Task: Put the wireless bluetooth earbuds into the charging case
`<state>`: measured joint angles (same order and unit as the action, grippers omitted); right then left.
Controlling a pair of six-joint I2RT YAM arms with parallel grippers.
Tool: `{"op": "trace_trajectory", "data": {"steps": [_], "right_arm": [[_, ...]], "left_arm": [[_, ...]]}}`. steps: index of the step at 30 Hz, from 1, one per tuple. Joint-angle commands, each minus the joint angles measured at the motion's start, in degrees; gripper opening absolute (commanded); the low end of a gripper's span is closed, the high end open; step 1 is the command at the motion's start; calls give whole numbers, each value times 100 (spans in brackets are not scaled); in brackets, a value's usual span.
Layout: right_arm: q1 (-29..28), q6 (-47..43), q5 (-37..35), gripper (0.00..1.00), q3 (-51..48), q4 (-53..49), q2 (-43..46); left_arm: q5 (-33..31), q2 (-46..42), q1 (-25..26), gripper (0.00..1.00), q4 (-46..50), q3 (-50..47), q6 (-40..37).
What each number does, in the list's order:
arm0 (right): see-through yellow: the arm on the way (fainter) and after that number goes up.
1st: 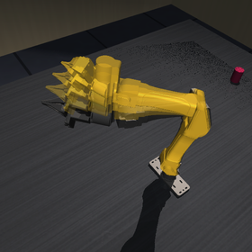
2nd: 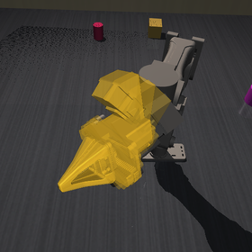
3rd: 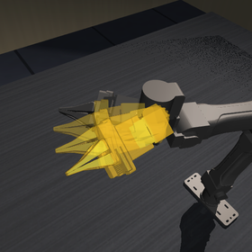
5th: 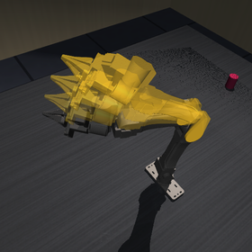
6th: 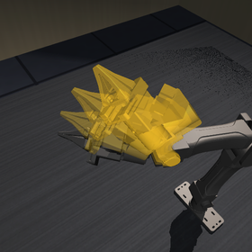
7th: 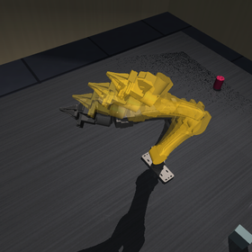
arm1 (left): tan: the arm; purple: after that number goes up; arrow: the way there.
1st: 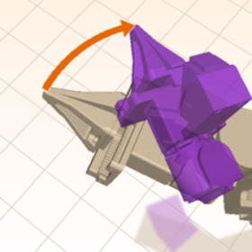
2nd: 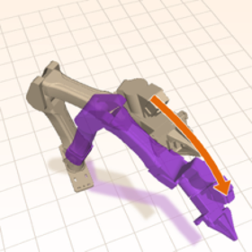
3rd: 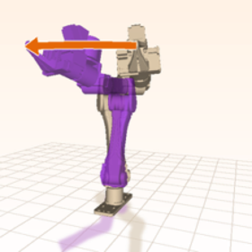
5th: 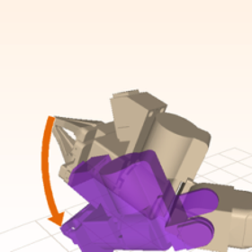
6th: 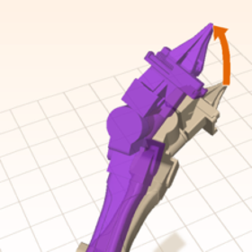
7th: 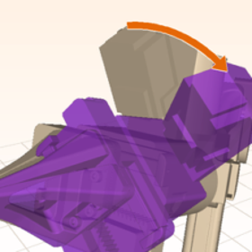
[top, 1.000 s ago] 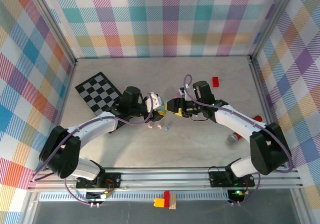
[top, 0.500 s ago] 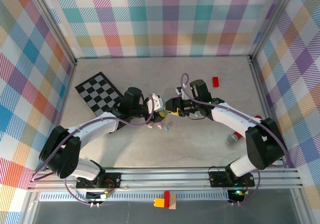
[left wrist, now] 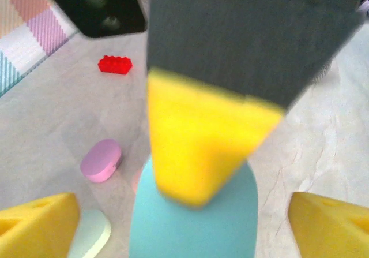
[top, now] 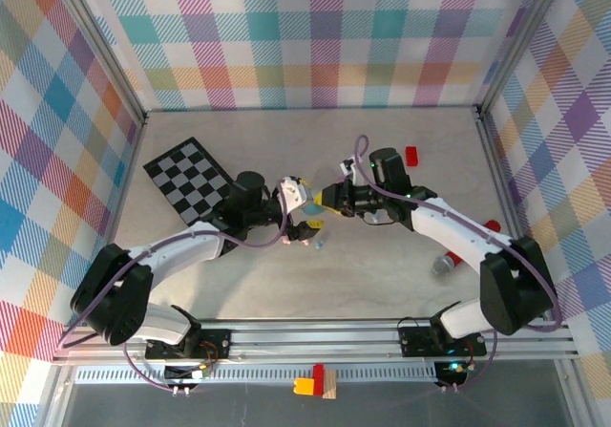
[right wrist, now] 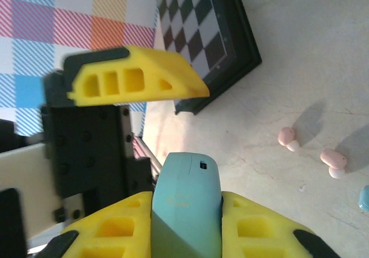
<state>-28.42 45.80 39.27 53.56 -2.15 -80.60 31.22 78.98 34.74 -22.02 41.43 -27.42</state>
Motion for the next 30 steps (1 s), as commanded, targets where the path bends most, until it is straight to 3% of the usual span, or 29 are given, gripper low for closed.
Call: {"op": "trace_trajectory", "data": {"steps": [1, 6, 10, 13, 17, 21, 30], "right_arm": [[264, 523, 407, 12, -103, 365, 536], [765, 1619, 1131, 9, -519, 1452, 1048], [1088, 2650, 1536, 6, -844, 2572, 1310], [1202, 3490, 1787, 6, -1033, 3547, 1298], [1208, 4510, 1918, 1, -1173, 4776, 1124], [1212, 4870, 1916, 0, -1134, 5207, 1081], [1181, 4972, 1944, 0, -1087, 5243, 1057]], "left_arm": [[104, -401, 33, 100, -1573, -336, 633], [127, -392, 24, 100, -2608, -426, 1545], [427, 42, 24, 100, -4193, -471, 2441], [594, 414, 15, 100, -4847, -329, 2927], [1030, 659, 22, 100, -5142, -115, 3099], [1233, 837, 24, 99, -5218, 60, 3144], [1532, 1153, 50, 77, -5416, 394, 3173]]}}
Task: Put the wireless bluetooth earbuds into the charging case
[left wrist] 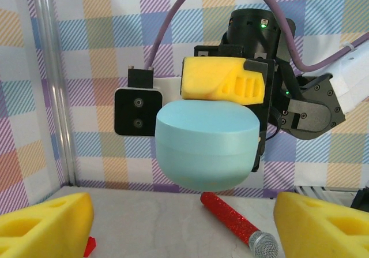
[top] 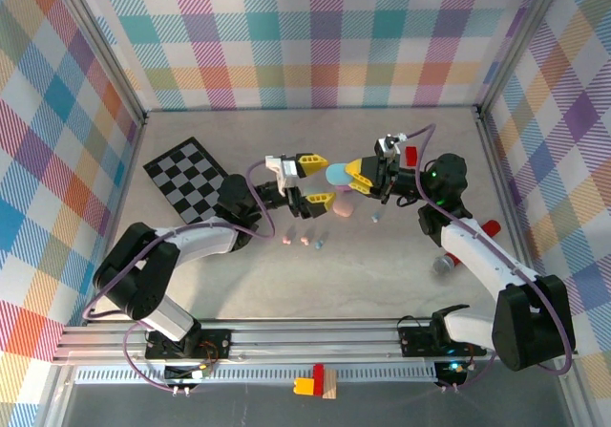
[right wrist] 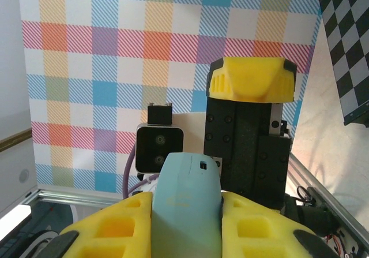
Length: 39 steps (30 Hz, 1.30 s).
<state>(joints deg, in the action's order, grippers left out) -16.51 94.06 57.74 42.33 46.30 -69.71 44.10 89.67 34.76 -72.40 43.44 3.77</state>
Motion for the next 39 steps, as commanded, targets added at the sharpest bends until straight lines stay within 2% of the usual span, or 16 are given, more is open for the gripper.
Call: {"op": "trace_trajectory", "data": {"steps": [1, 6, 15, 18, 33, 35, 37, 39], "right_arm": [[-14, 147, 98, 0, 36, 410, -41], [-68, -6, 73, 0, 41, 268, -104], [-136, -175, -19, 0, 2, 286, -218], [-140, -248, -18, 0, -1, 233, -218], [-145, -387, -34, 0, 12, 151, -299], [-150, -348, -35, 0, 12, 198, -314], [-157, -249, -58, 0, -1, 357, -337], [-159, -137, -52, 0, 3, 516, -365]], "left_arm": [[264, 107, 56, 76, -376, 215, 54], [296, 151, 96, 66, -376, 296, 54], [315, 253, 168, 62, -374, 358, 133], [314, 253, 171, 56, -377, 358, 187], [365, 262, 171, 48, -385, 362, 379], [372, 278, 171, 49, -383, 367, 363], [406, 296, 171, 56, -382, 375, 344], [407, 314, 171, 57, -380, 369, 335]]}}
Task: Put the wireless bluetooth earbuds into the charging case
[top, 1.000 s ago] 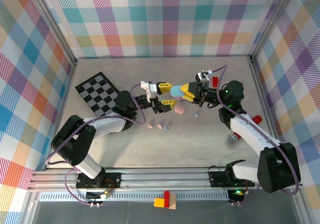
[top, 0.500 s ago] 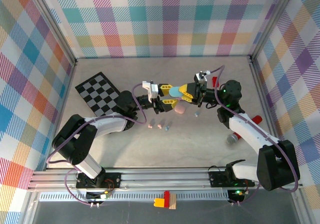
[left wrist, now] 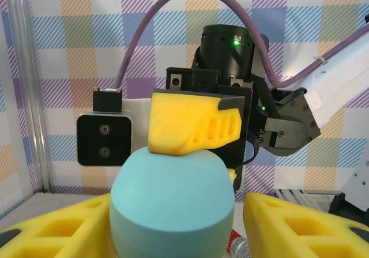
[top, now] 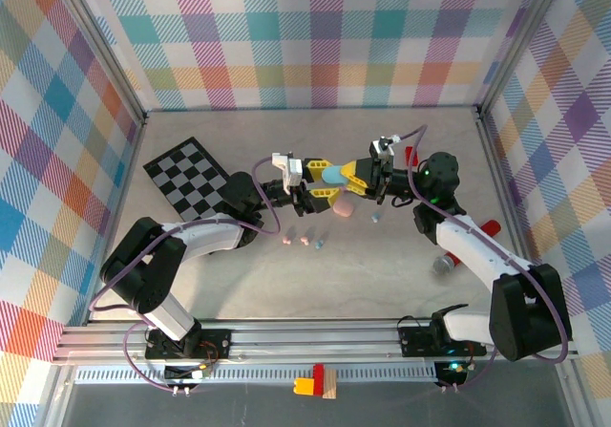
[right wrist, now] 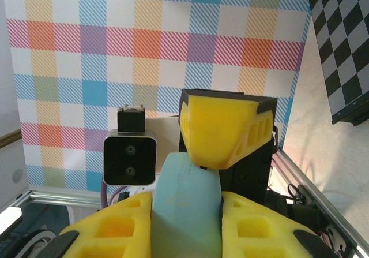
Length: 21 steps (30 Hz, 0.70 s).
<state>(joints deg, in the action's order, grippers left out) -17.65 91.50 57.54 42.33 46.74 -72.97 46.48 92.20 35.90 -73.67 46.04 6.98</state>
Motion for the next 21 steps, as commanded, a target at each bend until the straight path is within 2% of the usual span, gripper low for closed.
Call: {"op": "trace_trajectory", "data": {"steps": [1, 10, 17, 21], "right_arm": [[-45, 128, -32, 0, 4, 487, -42], [-63, 110, -46, 0, -22, 471, -57], [-84, 204, -64, 0, -5, 517, -67], [-96, 186, -64, 0, -33, 511, -77]], "left_arm": [[169, 65, 60, 57, -253, 115, 14], [177, 105, 57, 52, -253, 133, 22], [186, 136, 64, 53, -254, 151, 14], [196, 158, 57, 50, -262, 168, 49]]}}
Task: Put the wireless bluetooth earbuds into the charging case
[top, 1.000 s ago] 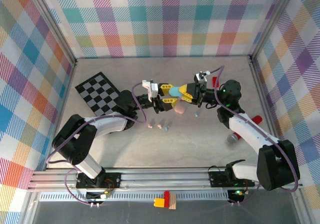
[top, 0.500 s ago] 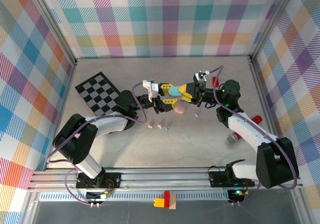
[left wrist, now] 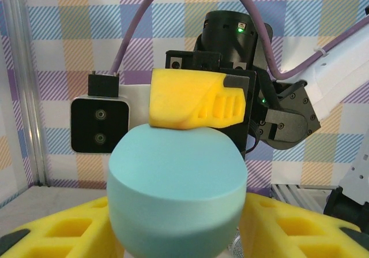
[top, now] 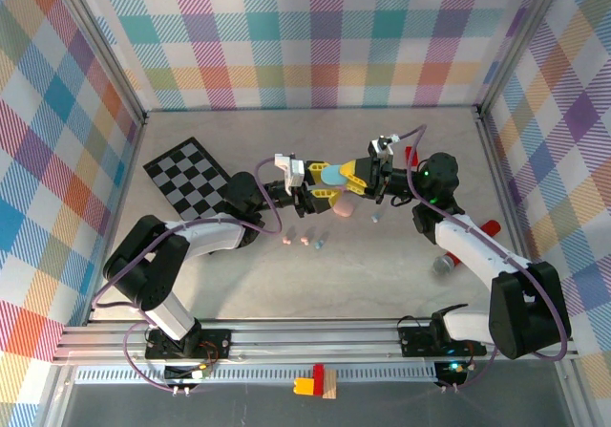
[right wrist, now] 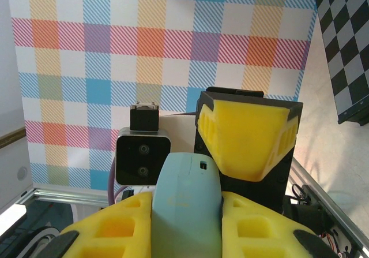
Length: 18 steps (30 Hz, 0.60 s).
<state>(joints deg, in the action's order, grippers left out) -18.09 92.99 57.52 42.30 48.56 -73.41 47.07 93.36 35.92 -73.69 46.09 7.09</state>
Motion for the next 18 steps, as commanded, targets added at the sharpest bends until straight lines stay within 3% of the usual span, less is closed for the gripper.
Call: {"op": "trace_trajectory", "data": {"steps": [1, 18], "right_arm": [[-54, 41, -64, 0, -36, 314, -33], [-62, -209, -48, 0, -30, -3, 0]], "left_arm": [[129, 37, 58, 49, -261, 155, 38], [110, -20, 49, 51, -286, 172, 121]]}}
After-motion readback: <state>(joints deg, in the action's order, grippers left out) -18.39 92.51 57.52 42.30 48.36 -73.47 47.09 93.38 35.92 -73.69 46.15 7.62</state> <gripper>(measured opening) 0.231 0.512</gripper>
